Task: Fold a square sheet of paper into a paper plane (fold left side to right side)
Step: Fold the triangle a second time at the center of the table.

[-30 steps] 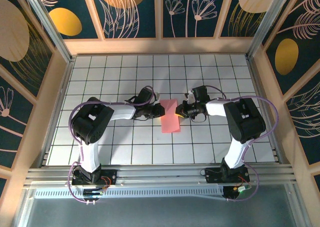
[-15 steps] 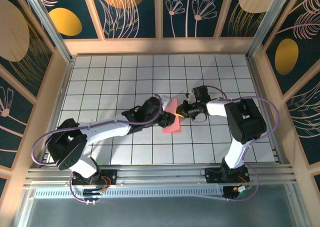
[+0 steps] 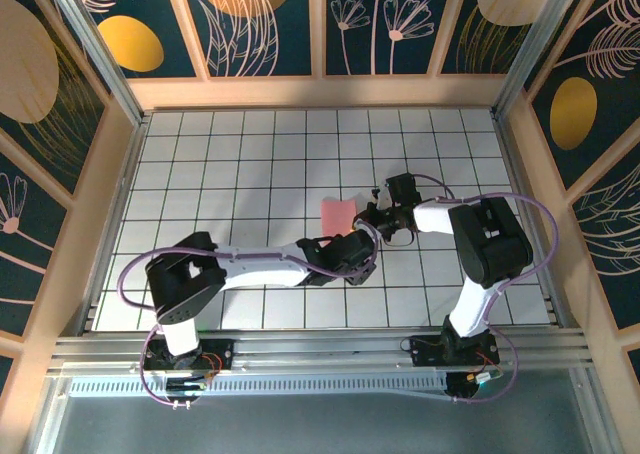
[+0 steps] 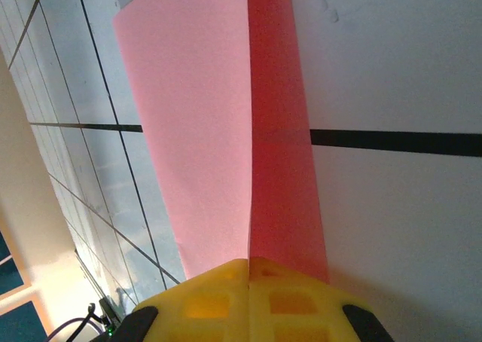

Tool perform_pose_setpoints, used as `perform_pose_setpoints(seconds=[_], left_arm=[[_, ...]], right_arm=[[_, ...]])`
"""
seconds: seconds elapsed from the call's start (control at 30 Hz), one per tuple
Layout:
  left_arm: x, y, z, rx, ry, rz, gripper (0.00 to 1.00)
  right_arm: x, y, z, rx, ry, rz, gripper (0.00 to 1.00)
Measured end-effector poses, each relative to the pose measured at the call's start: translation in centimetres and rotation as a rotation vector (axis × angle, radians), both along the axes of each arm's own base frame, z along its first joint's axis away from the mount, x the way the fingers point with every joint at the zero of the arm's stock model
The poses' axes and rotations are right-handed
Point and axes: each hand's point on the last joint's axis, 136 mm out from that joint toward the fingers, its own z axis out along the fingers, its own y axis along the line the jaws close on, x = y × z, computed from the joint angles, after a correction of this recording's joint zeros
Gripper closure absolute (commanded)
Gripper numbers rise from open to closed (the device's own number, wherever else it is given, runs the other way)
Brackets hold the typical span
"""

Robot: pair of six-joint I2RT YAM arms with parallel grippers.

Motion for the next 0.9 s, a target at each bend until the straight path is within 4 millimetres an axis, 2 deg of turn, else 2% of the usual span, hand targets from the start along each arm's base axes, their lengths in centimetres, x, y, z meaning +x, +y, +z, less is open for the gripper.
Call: perform_pose_setpoints(seconds=[0.2,0.37,0.5,0.73,0.9], left_arm=[[1.0,0.3,-1.2,0.083,-0.032,0.020,0.25],[1.4,0.0,-1.7,0.111,-0.042,0.019,0.28],[1.4,0.0,-1.7,0.120,-0.044,0.010,0.44],[1.1,-0.1,-1.9,0.121,-0.030,-0.011,0.65],[0.9,-0.3,-1.9,0.110,-0.018,-0.017,0.87]], right_arm=[[-0.2,0.0,-0.1,0.008,0.004,0.002,1.00],[-0.2,0.0,0.0,0.010,0.004,0.002,1.00],[-0.1,0.0,0.0,0.013,0.001,-0.002,1.00],[0.0,0.0,0.0,0.012,0.001,-0.003,1.00],[0.0,0.0,0.1,0.012,0.000,-0.002,1.00]])
